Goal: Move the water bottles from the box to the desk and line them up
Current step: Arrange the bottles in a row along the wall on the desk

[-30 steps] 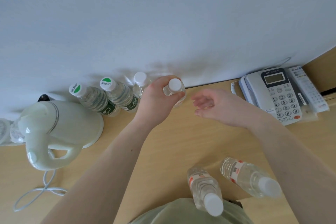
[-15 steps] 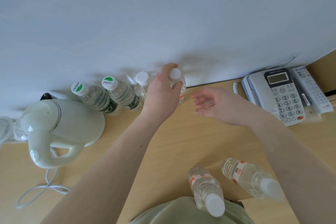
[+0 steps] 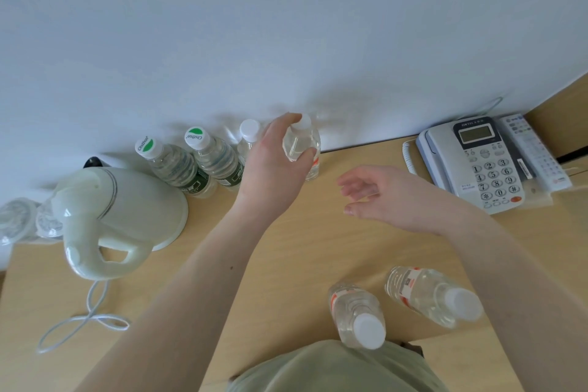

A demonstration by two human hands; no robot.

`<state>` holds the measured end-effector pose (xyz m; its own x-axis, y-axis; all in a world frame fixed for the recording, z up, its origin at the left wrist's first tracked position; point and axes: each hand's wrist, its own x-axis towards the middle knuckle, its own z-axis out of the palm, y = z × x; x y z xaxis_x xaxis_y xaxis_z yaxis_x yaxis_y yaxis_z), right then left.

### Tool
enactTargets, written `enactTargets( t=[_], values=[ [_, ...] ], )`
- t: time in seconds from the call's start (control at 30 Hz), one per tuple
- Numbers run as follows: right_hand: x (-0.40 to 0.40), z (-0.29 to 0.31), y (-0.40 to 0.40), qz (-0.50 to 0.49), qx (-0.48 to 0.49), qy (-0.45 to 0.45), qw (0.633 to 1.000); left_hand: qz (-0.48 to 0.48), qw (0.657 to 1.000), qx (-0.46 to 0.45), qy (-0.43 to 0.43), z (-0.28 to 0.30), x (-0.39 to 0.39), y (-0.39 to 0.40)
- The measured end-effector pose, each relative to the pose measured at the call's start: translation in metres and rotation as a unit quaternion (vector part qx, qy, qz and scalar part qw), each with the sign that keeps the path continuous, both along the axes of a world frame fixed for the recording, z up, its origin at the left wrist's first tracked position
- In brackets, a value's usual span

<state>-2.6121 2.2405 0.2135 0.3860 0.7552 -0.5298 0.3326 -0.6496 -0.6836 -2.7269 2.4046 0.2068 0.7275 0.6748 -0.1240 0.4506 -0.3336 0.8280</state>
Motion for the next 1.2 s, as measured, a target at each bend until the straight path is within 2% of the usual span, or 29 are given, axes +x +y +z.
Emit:
enactTargets(
  t=[0.13, 0.33, 0.5, 0.83, 0.97, 1.07, 1.2],
  values=[
    [-0.008, 0.005, -0.01, 0.002, 0.004, 0.0, 1.0, -0.001, 1.0, -0.016, 0.0, 0.003, -0.017, -0.007],
    [-0.019, 0.01, -0.028, 0.004, 0.005, -0.01, 1.0, -0.04, 0.99, -0.135, -0.004, 0.002, -0.046, -0.025],
    [-0.029, 0.013, -0.041, 0.003, 0.01, -0.018, 1.0, -0.056, 0.982, -0.18, -0.012, 0.003, -0.057, -0.04],
    [-0.049, 0.024, -0.068, 0.06, -0.026, -0.041, 0.997, -0.106, 0.972, -0.208, 0.019, 0.002, -0.083, -0.069],
    [-0.054, 0.024, -0.081, 0.062, -0.042, -0.053, 0.996, -0.188, 0.948, -0.249, 0.053, -0.002, -0.095, -0.078],
    [-0.058, 0.025, -0.085, 0.063, -0.061, -0.065, 0.994, -0.236, 0.94, -0.233, 0.082, -0.005, -0.102, -0.089],
    [-0.062, 0.026, -0.089, 0.066, -0.078, -0.074, 0.992, -0.253, 0.938, -0.213, 0.102, -0.008, -0.11, -0.1]
  ],
)
